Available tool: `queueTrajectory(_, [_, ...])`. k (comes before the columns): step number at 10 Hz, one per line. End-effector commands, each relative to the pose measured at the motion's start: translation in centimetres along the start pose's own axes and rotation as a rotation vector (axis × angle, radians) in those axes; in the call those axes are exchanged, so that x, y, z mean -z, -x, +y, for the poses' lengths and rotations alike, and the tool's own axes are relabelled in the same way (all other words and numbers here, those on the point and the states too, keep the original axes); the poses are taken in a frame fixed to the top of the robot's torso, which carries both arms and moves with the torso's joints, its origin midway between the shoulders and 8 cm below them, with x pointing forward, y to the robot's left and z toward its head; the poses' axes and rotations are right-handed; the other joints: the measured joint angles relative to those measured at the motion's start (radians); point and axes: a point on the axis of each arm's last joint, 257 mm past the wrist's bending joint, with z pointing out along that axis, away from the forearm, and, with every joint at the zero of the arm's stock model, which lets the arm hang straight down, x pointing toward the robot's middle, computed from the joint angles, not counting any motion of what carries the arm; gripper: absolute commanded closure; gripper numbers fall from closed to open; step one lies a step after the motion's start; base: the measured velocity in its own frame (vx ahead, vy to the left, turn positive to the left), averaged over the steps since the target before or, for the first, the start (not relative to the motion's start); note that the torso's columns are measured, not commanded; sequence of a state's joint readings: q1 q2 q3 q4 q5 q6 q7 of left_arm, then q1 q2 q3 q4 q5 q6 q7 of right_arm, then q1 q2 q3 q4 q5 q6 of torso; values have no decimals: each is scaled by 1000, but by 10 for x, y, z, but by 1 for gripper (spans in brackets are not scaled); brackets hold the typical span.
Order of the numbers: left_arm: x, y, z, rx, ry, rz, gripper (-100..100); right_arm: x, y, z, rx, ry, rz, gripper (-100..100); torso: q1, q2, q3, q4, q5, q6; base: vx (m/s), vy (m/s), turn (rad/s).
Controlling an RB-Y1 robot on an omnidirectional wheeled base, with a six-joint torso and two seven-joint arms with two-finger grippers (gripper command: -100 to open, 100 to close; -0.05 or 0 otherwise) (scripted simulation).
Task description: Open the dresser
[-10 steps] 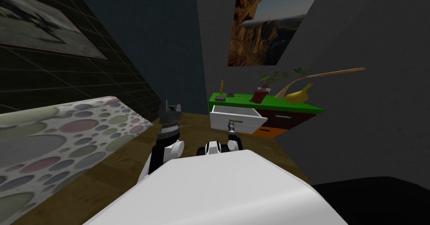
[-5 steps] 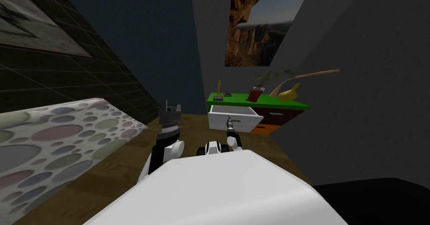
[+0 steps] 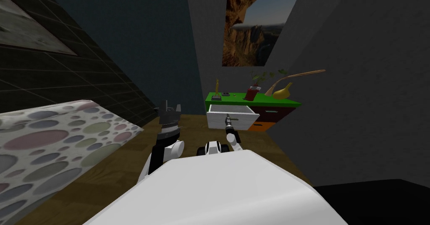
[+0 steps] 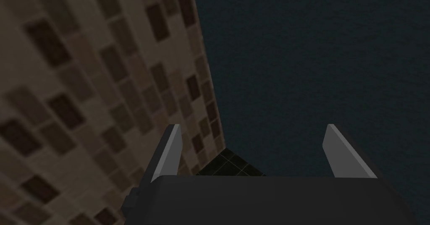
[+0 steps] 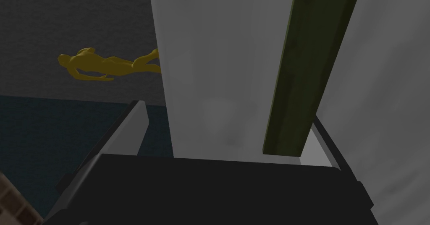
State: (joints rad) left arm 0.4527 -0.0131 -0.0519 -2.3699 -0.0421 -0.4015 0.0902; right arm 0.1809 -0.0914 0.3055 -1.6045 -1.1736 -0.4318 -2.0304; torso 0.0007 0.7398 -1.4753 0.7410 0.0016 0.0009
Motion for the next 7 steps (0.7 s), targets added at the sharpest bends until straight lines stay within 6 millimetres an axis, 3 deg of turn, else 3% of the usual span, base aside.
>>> queueTrajectory(1, [0,0,0,0,0,0,0,-1,5,-4,-1,2,-11,-100,1,3,2,3,1,0,-3,2,-17])
queueTrajectory(2, [0,0,0,0,0,0,0,0,6,-3,2,5,-16,0,1,4,2,1,0,-1,0,0,0])
queueTrajectory(7, [0,0,0,0,0,0,0,2,5,2,4,17,-16,0,0,-1,0,-2,-1,-1,0,0,0])
